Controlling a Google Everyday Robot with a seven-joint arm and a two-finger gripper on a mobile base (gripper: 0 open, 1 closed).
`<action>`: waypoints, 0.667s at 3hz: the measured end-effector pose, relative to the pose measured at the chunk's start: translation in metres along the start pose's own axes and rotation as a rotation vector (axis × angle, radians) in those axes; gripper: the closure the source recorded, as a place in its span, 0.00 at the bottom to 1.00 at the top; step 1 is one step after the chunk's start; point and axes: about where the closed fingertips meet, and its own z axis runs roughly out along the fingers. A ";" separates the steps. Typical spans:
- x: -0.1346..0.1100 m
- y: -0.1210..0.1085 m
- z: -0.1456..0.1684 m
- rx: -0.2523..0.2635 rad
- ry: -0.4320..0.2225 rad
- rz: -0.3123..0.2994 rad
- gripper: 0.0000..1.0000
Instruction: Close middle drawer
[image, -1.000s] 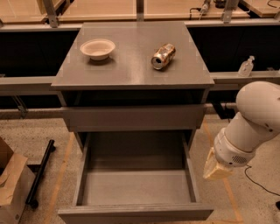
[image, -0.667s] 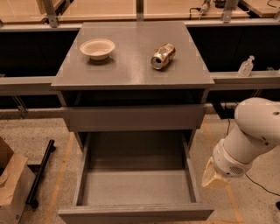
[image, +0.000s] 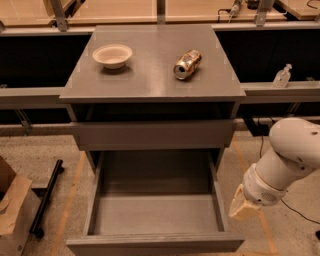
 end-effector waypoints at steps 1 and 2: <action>0.006 -0.001 0.031 -0.044 0.043 0.002 1.00; 0.014 -0.004 0.061 -0.078 0.071 0.004 1.00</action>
Offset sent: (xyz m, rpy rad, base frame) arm -0.0089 0.0077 -0.0987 -0.0686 0.1269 0.0476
